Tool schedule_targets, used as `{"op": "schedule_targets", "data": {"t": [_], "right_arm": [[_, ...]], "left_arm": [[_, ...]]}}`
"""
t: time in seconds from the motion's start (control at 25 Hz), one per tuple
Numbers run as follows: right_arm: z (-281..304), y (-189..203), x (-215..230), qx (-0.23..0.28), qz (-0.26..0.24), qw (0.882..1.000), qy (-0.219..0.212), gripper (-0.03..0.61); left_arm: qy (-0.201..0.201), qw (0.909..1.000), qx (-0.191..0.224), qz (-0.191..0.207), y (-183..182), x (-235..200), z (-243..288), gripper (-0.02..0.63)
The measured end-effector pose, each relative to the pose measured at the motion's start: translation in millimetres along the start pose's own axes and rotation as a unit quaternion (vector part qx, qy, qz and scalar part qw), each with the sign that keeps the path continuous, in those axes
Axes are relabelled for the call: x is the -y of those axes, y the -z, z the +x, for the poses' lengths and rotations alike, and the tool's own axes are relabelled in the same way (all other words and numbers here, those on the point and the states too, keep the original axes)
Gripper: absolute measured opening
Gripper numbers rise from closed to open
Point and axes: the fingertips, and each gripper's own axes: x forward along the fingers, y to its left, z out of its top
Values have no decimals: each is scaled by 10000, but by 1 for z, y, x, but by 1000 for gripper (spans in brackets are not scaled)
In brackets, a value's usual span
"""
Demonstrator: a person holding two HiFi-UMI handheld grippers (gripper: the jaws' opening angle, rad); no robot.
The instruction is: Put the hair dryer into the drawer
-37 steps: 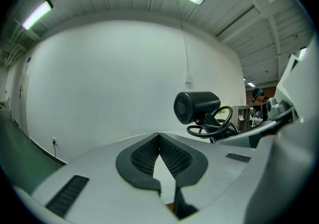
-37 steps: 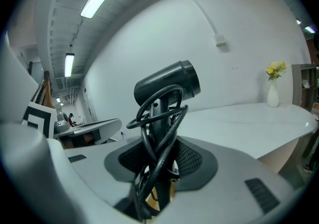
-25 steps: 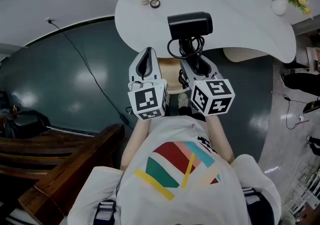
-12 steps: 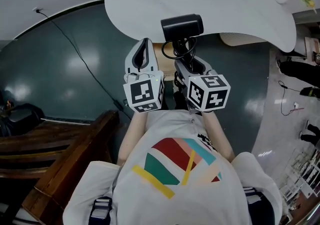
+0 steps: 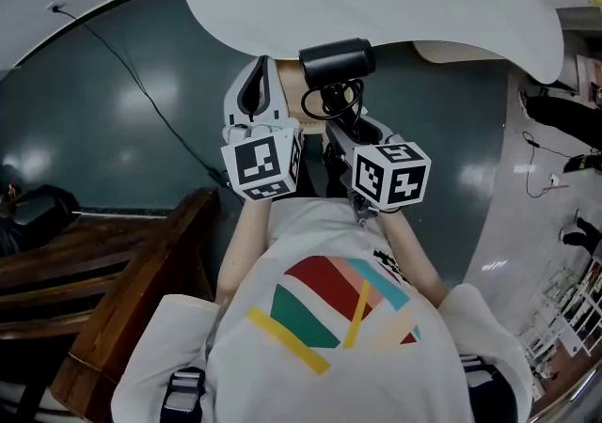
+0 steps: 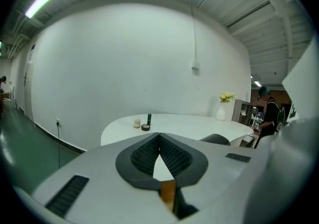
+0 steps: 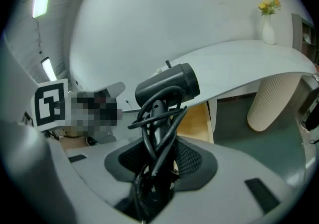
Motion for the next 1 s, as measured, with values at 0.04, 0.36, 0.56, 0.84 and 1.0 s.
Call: {"op": "schedule_targets", "data": {"t": [0.04,0.36,0.56,0.84,1.0], "right_arm": [[0,5,2,-75,20,10000,7,161],[10,43,8,-581,463,9972,70,161],[18,59,23,-917,848,9921,141,161],[42,72,27,-1302,1138,9848,171,161],[62,69,33,-1507,1181,9811,265,161]], "left_arm": [[4,10000,-26,1,2,0,2,17],[24,9998,-183,-45,18,-5,6,17],[70,9995,-312,-47,27,1,14,17],[11,9990,-451,-76,39,-7,14,17],[-56,9986,-510,-144,43,-17,17,17]]}}
